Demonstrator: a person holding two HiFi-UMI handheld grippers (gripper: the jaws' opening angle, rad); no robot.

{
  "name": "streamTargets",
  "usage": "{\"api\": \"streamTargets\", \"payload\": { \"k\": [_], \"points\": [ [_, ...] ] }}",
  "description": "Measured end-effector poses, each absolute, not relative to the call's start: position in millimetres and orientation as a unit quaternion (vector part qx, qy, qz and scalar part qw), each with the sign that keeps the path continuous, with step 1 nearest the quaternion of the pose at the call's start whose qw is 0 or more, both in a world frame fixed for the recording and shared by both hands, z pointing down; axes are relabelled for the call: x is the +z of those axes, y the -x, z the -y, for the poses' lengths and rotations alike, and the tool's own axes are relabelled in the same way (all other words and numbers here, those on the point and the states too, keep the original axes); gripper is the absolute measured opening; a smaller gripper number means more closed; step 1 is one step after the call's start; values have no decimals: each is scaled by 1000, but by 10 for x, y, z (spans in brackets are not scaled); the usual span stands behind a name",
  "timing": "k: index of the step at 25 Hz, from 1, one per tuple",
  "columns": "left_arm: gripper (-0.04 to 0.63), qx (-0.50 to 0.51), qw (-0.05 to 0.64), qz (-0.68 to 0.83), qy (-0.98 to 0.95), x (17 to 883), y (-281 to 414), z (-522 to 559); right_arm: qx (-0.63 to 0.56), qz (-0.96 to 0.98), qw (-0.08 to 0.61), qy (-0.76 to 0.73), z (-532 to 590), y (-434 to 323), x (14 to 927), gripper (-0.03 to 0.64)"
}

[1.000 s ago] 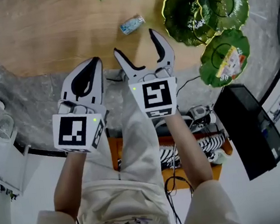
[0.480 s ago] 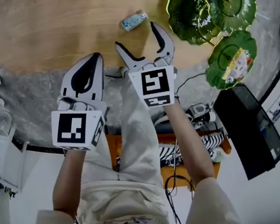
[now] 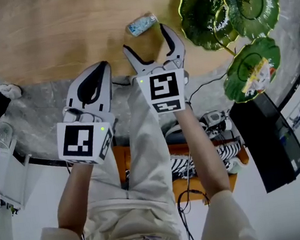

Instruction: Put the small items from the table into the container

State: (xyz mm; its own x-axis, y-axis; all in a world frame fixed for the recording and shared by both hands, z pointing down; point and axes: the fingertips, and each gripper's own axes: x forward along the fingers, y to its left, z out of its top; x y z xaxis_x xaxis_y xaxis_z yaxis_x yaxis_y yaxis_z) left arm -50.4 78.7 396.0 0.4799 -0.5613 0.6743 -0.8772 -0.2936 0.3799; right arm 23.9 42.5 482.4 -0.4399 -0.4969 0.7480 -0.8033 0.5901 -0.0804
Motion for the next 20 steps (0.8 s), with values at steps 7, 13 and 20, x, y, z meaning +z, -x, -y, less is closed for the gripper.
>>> {"api": "streamTargets", "payload": {
  "k": [7, 13, 20],
  "points": [
    [9, 215, 375, 466, -772, 4059, 520, -803, 218, 819, 354, -394, -352, -246, 4964, 407],
    [9, 217, 380, 466, -769, 4149, 538, -808, 219, 817, 360, -393, -327, -245, 5086, 407],
    [9, 217, 382, 469, -766, 4197, 572, -755, 221, 813, 373, -389, -296, -278, 5222, 407]
  ]
}}
